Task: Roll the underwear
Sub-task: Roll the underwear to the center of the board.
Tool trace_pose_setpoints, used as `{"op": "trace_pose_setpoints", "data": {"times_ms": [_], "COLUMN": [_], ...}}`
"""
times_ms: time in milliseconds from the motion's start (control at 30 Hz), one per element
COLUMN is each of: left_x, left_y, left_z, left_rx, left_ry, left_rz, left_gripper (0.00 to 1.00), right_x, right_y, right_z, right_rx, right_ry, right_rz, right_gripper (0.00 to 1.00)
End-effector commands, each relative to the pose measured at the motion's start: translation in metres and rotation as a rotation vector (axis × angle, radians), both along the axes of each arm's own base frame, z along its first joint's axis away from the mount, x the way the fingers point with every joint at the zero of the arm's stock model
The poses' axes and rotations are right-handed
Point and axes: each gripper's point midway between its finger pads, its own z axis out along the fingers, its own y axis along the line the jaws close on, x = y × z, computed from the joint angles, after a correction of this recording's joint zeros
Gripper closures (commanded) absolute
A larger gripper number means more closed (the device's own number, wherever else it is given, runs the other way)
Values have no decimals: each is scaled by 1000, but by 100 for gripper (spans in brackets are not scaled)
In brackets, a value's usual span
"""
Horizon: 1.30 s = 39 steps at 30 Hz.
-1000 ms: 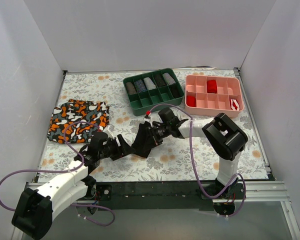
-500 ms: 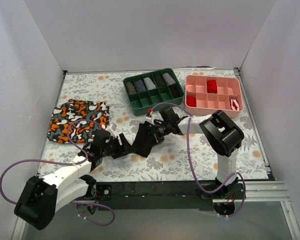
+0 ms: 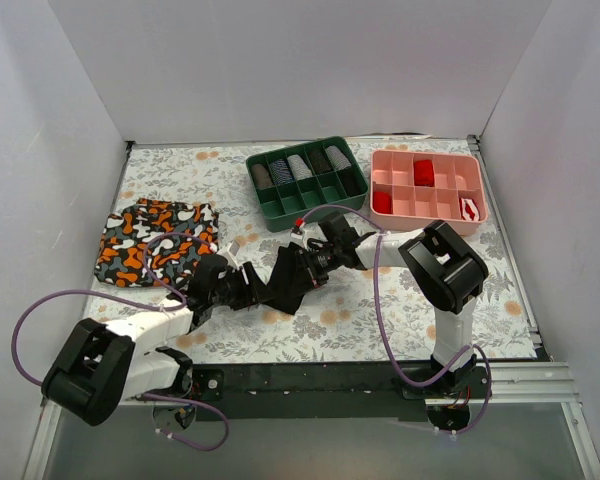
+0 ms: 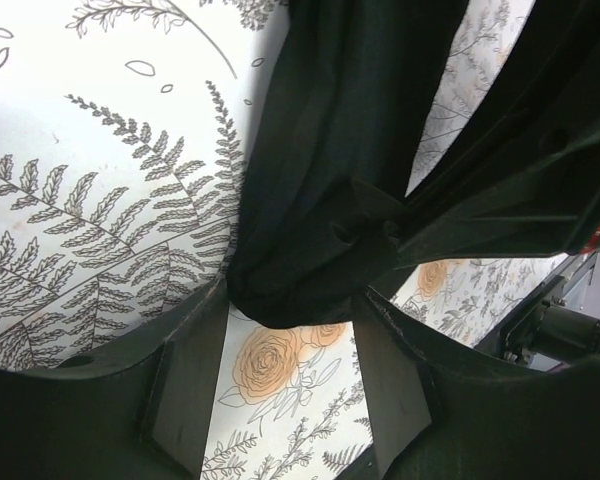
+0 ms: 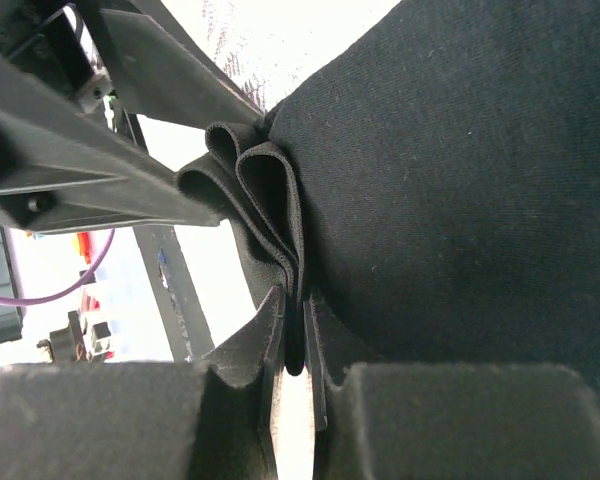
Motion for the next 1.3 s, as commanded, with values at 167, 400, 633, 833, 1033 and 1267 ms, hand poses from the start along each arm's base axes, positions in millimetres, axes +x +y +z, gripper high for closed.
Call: {"op": "trace_pose_setpoints", "data": {"times_ms": [167,400,633,833,1033,1267], "left_x": [7,3,0,1,-3,0], "left_y": [2,3,1,-1,-1,-4], "left_z": [-13,-28,-32,-36,-39,-37], "left_rx": [50,88,108,124,143,154], "left_ry": [21,102,149,184,221,230], "left_rz": [14,2,-24,-35,-45,-51], "left_gripper": [52,55,53,53,53,53], "right_x": [10,14,15,24,22,15], "right_y": [-1,-20,-50,-58,-40,-14], "right_z": [16,11,6,32,59,53], "right_rx": [-4,-205,-403,-417,-327,-310], "right_ry": [-96,-328,-565,-697,-735,-697], "right_rz": [-47,-171,-261,-359,-340,-253], "right_gripper": [84,71,66,66,69,82]}}
